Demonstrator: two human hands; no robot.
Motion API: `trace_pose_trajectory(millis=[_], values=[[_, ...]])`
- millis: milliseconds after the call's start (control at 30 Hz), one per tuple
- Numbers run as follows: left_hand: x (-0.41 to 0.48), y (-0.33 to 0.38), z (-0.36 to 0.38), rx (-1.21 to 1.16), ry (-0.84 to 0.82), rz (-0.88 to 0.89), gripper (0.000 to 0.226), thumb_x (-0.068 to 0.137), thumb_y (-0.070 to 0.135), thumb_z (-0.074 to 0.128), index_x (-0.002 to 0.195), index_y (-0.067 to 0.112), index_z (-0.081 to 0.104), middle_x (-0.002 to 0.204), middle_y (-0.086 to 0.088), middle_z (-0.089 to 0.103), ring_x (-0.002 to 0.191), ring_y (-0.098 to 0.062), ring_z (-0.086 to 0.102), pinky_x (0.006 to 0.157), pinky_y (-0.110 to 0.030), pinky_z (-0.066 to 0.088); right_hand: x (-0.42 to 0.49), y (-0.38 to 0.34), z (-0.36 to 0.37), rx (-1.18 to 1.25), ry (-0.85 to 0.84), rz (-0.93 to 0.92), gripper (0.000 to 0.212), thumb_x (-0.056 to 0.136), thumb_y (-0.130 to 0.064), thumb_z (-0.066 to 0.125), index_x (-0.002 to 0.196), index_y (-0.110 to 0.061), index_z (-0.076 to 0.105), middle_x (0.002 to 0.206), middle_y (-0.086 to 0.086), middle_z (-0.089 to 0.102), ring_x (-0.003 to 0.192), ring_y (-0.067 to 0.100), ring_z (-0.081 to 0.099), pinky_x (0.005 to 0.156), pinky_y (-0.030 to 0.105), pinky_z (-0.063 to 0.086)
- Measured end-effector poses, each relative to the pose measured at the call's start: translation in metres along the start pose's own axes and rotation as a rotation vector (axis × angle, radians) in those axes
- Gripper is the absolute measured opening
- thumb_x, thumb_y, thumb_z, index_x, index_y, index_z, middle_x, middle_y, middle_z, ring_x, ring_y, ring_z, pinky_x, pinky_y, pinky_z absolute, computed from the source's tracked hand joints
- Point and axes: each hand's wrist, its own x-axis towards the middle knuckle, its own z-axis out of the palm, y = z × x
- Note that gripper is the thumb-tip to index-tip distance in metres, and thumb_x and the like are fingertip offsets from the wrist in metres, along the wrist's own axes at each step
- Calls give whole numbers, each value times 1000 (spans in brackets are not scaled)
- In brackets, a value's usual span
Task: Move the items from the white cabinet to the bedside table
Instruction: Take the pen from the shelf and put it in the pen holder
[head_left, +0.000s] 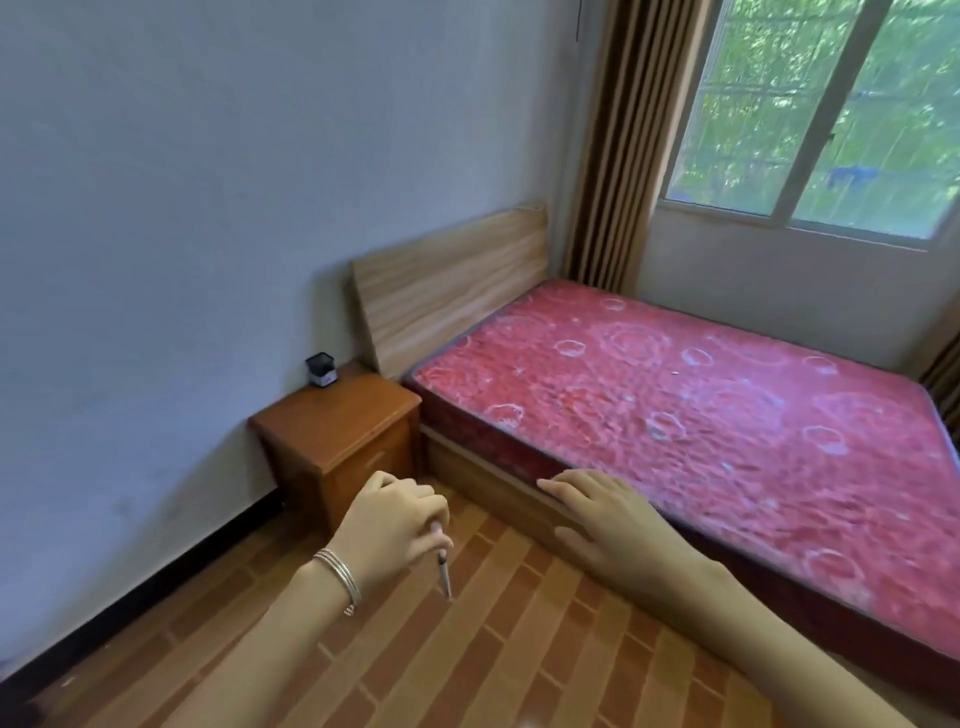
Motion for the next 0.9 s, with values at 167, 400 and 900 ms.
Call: trace_pose_trajectory(millis=[167, 400, 900], values=[[-33, -86, -7, 20, -1, -148, 18, 69, 51, 54, 65, 34, 58, 63, 19, 55, 61, -1, 51, 66, -26, 40, 86, -44, 42, 20, -26, -98, 52, 82, -30, 51, 133, -21, 44, 124, -3, 55, 121, 20, 47, 100, 40, 41], [-46, -159, 18, -3, -8, -305, 16, 67, 49, 60, 64, 34, 58, 62, 19, 55, 60, -2, 51, 67, -27, 41, 178, -61, 88, 45, -148, -243, 53, 88, -31, 47, 139, -23, 35, 135, -5, 45, 129, 16, 37, 106, 34, 30], [105, -330, 30, 27, 69, -512, 13, 77, 44, 67, 78, 31, 64, 75, 17, 61, 72, -3, 52, 78, -24, 35, 447, 26, 140, -55, -96, -450, 50, 84, -39, 57, 130, -22, 48, 130, 0, 53, 122, 22, 48, 103, 43, 38]])
